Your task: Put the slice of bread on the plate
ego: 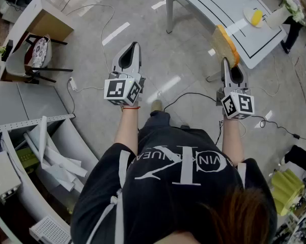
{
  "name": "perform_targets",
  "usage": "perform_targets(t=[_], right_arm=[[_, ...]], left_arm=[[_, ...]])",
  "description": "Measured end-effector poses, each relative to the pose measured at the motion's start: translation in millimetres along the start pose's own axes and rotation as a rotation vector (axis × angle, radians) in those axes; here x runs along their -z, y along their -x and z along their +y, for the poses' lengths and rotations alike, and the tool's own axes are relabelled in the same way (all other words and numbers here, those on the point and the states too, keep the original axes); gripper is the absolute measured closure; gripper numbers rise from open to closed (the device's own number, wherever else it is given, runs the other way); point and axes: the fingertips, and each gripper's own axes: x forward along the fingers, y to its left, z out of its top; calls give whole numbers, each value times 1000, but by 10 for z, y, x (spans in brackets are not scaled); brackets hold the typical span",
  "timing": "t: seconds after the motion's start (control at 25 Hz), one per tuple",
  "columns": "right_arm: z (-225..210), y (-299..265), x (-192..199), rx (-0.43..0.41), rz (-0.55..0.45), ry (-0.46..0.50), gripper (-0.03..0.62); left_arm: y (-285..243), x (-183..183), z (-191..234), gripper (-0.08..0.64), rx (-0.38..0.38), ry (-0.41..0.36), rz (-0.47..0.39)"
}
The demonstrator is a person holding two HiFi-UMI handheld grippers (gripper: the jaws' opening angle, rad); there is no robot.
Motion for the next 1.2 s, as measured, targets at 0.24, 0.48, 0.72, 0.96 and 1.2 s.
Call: perform_targets(t=[0.24, 0.48, 0.72, 0.96, 1.2], right_arm=[[66, -191, 33, 14, 1, -3, 499], [181, -436, 55, 37, -6, -7, 499], [373, -675, 71, 86, -38, -21, 499], [562, -796, 150, 106, -47, -43, 499], [592, -972, 93, 107, -31, -27, 497]], left_arm=[[-89, 4, 210, 555, 3, 3, 4], [-168, 26, 493, 555, 21, 1, 21], [-262, 19, 889, 555, 54, 1, 28], [-392, 9, 1150, 555, 83, -8, 22], [-497, -8, 1301, 555, 88, 21, 13]])
